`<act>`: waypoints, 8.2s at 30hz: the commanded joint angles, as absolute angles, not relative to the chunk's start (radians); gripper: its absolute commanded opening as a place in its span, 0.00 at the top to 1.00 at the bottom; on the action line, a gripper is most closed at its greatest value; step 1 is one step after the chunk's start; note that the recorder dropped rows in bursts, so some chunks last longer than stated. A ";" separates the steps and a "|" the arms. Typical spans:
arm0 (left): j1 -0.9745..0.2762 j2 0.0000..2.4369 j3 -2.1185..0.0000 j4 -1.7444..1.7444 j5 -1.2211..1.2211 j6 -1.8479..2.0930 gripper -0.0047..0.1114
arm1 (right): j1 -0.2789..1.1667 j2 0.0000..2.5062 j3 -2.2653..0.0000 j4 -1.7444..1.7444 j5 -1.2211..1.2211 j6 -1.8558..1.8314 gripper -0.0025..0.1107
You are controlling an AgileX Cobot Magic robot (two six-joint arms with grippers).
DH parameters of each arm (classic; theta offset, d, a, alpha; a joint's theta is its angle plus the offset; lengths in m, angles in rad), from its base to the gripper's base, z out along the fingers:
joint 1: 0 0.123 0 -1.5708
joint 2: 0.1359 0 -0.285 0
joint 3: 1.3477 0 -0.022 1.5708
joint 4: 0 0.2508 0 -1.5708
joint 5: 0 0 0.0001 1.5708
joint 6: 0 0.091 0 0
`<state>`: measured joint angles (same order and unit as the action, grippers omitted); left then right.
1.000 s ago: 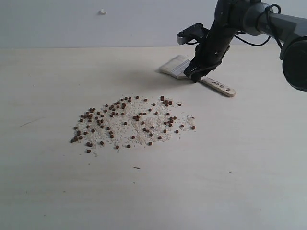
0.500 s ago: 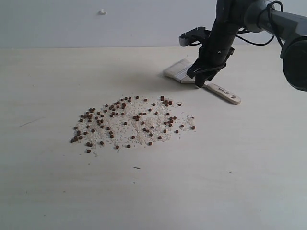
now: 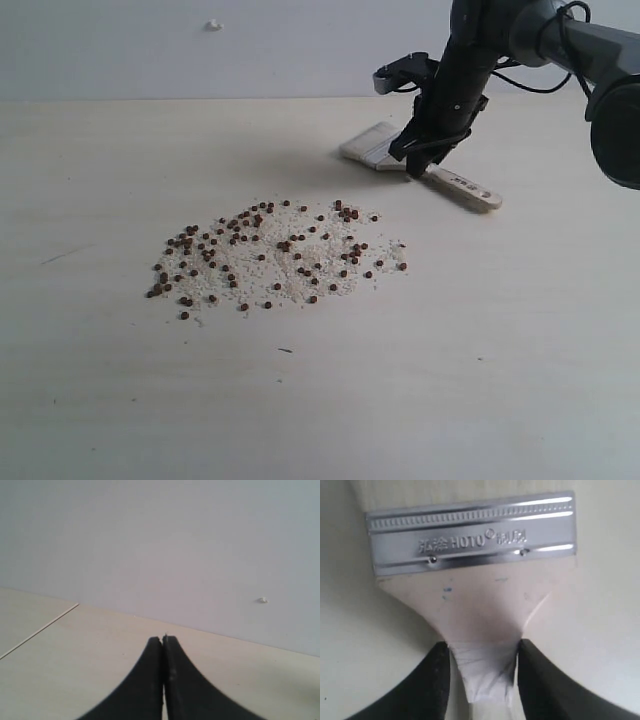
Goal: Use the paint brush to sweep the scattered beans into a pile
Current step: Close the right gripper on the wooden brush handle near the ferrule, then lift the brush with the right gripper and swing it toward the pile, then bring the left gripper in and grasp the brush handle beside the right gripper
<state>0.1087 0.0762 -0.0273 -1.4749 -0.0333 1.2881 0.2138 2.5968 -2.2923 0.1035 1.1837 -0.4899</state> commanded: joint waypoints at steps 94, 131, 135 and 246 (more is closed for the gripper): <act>0.111 0.078 -0.024 -1.479 -0.032 1.286 0.96 | 0.233 2.548 -2.299 0.024 1.221 -0.594 0.98; 0.111 0.078 -0.024 -1.479 -0.032 1.286 0.96 | 0.233 1.843 -1.623 0.144 0.913 -0.342 0.98; 0.111 0.078 -0.024 -1.479 -0.032 1.286 0.96 | 0.233 1.717 -1.475 0.166 0.828 -0.336 0.98; -0.568 1.392 -0.573 0.682 -0.395 0.006 0.96 | 0.396 1.761 -1.403 0.367 0.995 -0.468 0.98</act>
<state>-0.5730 1.3939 -0.5780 0.5648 -0.4101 0.0242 0.3940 1.7613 -1.3956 0.3655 1.0002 -0.4710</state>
